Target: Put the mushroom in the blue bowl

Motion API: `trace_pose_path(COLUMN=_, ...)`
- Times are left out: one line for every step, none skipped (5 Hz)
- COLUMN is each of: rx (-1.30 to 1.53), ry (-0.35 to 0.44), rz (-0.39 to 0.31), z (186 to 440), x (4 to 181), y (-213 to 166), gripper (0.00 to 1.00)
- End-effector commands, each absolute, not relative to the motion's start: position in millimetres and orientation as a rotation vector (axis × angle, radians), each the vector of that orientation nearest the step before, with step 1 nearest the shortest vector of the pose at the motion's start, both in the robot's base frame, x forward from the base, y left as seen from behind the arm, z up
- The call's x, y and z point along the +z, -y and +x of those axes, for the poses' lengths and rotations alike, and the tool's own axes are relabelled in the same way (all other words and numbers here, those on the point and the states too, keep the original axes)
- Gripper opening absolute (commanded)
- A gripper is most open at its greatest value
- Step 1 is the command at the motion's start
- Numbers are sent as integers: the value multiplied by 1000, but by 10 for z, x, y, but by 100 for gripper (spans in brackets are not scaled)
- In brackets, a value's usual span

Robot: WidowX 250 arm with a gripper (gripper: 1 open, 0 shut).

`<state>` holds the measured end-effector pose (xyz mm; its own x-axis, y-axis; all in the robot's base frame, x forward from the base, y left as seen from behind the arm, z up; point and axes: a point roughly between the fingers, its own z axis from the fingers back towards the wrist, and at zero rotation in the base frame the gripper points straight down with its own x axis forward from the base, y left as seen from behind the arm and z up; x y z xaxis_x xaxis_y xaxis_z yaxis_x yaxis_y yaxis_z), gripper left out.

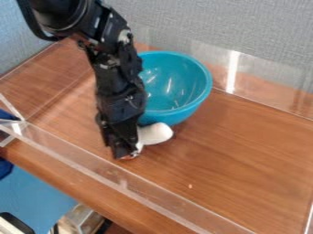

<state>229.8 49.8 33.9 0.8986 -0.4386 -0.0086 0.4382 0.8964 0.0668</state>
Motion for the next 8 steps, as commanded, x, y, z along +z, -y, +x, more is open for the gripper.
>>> trace_pose_path(rx=-374, ry=60, rz=109, z=2423, x=670, y=-594, gripper=0)
trace_pose_path(rx=-312, ry=115, rz=139, z=2572, x=1064, y=-497, gripper=0)
trace_pose_path(rx=-290, ry=163, rz=139, z=2808, x=1414, y=-369, gripper=0)
trace_pose_path(rx=-368, ry=152, rz=114, z=2948, x=1211, y=-244, gripper=0)
trace_pose_path(rx=-420, ry=132, rz=100, z=3046, x=972, y=-212, gripper=0)
trace_pose_path(rx=-409, ry=112, rz=91, z=3176, x=881, y=-263, gripper=0)
trace_pose_path(rx=-401, ry=96, rz=85, z=3335, x=795, y=-279, gripper=0)
trace_pose_path(rx=-393, ry=78, rz=80, z=3431, x=722, y=-303, gripper=0)
